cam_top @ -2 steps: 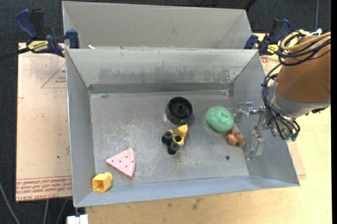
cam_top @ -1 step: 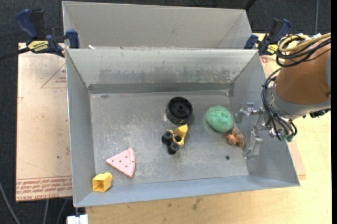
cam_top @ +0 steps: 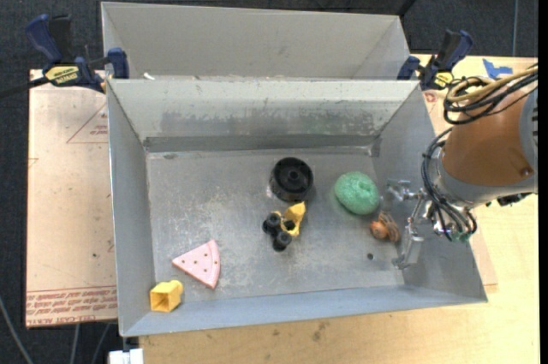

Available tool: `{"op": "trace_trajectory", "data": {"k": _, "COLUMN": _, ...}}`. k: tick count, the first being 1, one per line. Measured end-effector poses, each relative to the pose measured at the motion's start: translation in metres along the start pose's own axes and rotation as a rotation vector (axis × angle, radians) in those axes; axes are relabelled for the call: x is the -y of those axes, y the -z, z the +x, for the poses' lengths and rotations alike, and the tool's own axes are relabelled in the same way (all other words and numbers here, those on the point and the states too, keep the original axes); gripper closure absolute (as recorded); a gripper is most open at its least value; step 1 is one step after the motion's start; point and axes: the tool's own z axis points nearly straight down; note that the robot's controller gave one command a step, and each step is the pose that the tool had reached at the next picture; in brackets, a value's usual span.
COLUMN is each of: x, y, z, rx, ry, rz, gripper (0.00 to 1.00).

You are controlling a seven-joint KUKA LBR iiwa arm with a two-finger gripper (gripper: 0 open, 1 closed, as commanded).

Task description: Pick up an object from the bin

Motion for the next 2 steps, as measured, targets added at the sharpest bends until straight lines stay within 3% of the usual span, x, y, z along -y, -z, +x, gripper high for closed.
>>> {"op": "trace_trajectory", "data": {"k": 1, "x": 0.003, "y": 0.008, "z": 0.006, "rx": 0.001, "ry": -0.184, "rz": 0.000, "gripper": 0.00}}
{"op": "trace_trajectory", "data": {"k": 2, "x": 0.001, "y": -0.025, "z": -0.003, "rx": 0.002, "ry": -0.068, "rz": 0.001, "gripper": 0.00}}
